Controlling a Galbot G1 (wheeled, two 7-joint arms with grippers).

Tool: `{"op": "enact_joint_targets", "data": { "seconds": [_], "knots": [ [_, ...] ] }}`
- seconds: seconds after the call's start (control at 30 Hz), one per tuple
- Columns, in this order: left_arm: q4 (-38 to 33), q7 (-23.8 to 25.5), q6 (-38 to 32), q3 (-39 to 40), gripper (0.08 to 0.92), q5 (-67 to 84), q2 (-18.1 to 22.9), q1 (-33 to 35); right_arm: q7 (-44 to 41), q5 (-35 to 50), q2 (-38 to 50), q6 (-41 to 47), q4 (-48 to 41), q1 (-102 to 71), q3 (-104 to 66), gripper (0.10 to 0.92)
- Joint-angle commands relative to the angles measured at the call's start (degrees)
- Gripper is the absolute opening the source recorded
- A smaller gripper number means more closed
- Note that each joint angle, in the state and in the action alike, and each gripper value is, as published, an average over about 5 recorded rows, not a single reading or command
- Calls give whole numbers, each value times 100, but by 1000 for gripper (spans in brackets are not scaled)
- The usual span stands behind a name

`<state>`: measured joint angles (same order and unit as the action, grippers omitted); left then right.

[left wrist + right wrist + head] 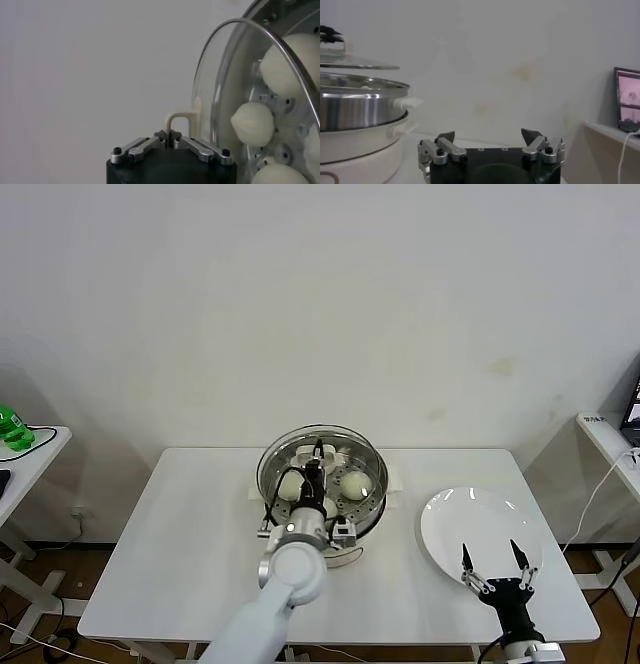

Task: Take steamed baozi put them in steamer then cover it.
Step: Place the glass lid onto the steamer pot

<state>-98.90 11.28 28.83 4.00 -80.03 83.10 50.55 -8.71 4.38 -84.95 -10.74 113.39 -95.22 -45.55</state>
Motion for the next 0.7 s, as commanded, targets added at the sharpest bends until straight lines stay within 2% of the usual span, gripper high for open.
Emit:
{"op": "enact_joint_targets", "data": {
  "seconds": [0.03,0.7],
  "knots": [
    [118,28,-21,84,124,-141,115,17,-6,0,-8,-7,-8,4,15,823],
    [98,59,-79,74,124,-315,123,88,-29,23,-15,-24,0,-14,57,823]
  ]
}}
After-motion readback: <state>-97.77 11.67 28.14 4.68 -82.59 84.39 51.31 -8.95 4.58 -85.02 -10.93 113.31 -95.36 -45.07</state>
